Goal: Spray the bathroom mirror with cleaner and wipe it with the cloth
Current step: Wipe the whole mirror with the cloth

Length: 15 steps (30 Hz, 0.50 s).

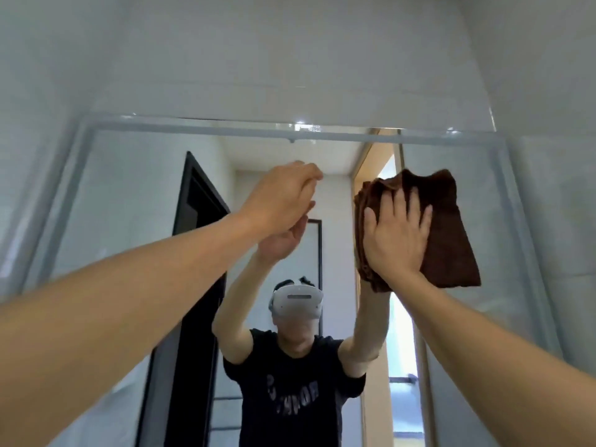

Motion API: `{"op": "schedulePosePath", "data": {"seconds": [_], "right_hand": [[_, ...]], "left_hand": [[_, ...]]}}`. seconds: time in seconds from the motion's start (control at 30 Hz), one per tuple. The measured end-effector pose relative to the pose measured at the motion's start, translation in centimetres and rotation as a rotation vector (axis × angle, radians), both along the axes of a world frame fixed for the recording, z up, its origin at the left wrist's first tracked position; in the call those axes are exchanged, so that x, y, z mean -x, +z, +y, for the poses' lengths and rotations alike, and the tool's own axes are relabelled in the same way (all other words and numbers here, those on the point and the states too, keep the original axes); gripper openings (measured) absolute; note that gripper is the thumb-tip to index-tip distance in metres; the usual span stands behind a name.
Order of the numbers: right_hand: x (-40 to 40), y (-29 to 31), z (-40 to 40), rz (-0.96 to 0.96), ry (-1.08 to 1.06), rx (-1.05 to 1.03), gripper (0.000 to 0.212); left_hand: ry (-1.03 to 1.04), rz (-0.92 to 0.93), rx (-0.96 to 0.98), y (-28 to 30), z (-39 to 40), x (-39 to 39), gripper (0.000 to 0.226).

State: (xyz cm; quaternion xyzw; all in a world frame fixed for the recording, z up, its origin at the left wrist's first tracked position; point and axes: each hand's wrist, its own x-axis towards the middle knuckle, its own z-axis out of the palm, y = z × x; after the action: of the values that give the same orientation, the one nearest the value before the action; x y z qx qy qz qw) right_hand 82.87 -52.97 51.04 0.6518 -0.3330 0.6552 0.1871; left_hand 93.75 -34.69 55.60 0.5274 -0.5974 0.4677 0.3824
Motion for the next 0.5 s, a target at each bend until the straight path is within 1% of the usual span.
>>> {"op": "schedulePosePath", "data": {"seconds": [0.17,0.23,0.3,0.4,0.5], "right_hand": [[-11.3,1.2,9.8,0.31,0.135,0.319,0.055],[-15.8,0.0,13.8,0.433,0.19,0.399,0.052],[-18.6,-1.4,16.2,0.52,0.204,0.445,0.05],[-18.7,-1.3,16.3,0.575,0.151,0.468,0.058],[-15.5,0.8,13.7,0.577,0.071,0.474,0.068]], "left_hand": [[0.209,0.143,0.302,-2.5,8.2,-8.1,0.03],[0.276,0.175,0.377,-4.4,10.7,-10.2,0.029],[0.339,0.193,0.414,-6.2,12.5,-12.1,0.029],[0.402,0.216,0.416,-8.4,13.6,-14.1,0.027],[0.438,0.21,0.382,-9.0,12.7,-14.5,0.027]]}}
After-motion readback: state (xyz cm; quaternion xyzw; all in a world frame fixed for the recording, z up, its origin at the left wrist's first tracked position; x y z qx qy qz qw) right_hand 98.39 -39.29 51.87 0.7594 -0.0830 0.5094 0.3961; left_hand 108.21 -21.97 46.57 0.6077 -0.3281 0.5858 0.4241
